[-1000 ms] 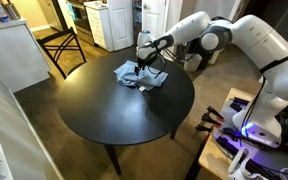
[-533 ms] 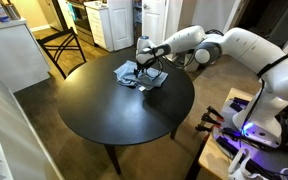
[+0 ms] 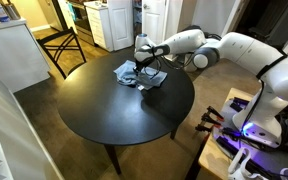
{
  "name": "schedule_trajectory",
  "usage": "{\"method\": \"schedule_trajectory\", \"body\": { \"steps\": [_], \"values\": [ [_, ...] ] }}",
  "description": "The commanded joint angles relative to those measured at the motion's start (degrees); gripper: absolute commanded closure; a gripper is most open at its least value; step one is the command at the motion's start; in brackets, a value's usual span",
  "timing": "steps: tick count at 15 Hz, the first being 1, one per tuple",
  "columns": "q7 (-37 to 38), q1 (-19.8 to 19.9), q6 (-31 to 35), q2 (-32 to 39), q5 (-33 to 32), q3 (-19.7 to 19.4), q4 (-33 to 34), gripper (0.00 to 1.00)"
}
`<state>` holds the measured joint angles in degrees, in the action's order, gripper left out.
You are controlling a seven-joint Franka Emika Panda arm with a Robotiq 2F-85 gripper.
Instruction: Use the blue towel to wipe the table.
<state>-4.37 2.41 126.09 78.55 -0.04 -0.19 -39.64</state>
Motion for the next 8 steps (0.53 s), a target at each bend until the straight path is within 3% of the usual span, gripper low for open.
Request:
{"method": "schedule_trajectory", "body": {
  "steps": [1, 5, 8],
  "values": [
    [-0.01, 0.33, -1.72, 2.21, 0.55, 0.52, 3.72, 0.92],
    [-0.34, -0.21, -3.18, 1.91, 0.83, 1.20, 4.04, 1.00],
    [-2.43, -2.81, -4.86, 1.09, 0.10, 2.66, 2.92, 0.97]
  ]
}}
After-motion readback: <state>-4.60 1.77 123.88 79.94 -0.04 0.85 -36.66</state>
